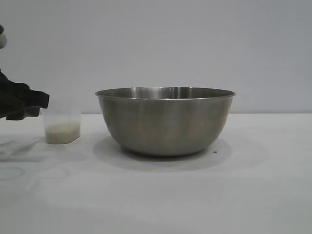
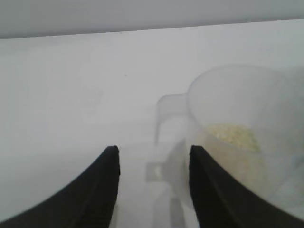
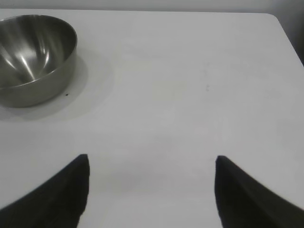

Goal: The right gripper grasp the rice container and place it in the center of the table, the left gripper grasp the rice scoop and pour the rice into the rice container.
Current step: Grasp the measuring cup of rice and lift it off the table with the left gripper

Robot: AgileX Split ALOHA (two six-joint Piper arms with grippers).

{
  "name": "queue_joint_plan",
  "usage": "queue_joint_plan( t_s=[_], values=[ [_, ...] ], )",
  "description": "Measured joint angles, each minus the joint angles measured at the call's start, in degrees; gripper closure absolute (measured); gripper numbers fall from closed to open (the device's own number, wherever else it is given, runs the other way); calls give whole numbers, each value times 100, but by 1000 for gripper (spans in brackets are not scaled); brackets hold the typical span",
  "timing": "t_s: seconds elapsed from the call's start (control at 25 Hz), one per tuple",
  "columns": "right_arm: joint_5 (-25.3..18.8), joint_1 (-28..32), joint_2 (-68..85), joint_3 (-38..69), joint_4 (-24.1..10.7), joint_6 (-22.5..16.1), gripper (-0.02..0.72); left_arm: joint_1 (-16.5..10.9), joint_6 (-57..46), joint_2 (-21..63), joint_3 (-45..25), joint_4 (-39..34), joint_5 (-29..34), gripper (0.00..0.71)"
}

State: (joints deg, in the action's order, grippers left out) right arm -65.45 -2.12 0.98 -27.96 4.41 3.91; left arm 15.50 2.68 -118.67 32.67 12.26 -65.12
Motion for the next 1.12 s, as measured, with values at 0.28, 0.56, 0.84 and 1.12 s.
queue_joint_plan(
  t_s=[0.28,0.56,0.84,1.12],
  values=[
    [0,0,0,0,0,0,231,0,0,-144,140,15,0,410],
    [0,0,0,0,0,0,231,-10,294,-224,379,15,0,410],
    [0,0,0,0,0,0,231,-10,555,-295,572,15,0,410],
    [0,0,0,0,0,0,231,-10,722,-551,884,-234,0,466]
  ],
)
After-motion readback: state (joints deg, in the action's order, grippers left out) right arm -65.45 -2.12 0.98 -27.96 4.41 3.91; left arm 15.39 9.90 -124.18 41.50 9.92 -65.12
